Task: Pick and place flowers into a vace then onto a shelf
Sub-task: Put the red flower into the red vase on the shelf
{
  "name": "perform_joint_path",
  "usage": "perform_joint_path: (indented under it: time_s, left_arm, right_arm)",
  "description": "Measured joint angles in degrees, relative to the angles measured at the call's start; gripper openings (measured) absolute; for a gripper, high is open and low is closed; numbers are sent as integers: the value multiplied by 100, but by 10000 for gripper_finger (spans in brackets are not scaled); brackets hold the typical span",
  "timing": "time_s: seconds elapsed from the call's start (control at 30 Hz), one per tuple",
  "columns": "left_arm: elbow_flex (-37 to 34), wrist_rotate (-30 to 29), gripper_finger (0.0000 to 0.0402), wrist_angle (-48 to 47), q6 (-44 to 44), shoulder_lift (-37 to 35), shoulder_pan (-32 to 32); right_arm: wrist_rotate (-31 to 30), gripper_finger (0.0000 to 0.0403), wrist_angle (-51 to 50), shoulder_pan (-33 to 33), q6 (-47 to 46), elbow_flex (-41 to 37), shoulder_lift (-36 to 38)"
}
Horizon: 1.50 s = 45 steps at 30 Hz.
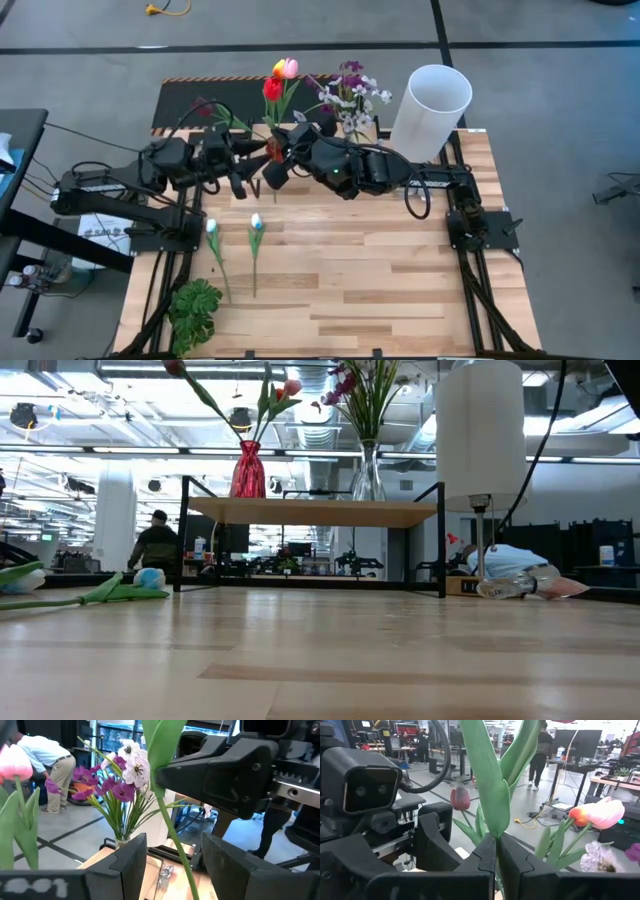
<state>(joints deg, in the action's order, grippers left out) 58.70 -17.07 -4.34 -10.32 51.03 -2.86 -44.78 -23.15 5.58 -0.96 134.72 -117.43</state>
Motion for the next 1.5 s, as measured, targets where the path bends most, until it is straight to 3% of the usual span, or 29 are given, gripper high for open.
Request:
perform_joint_path:
  time_s: [0.33,0.73,1.2,1.5]
  left_arm:
    - [0,-164,178,3,-98,55,194]
    - [0,79,178,-24,-129,157,193]
    - [0,636,178,-240,-294,160,191]
    - [0,623,176,-231,-389,191,191]
  right_arm:
    - [291,0,-22,0,-2,0,0]
    - [447,0,-391,0,-39,0,0]
    - [805,0,-534,209,573,0,0]
    - [875,0,-514,341,676,0,0]
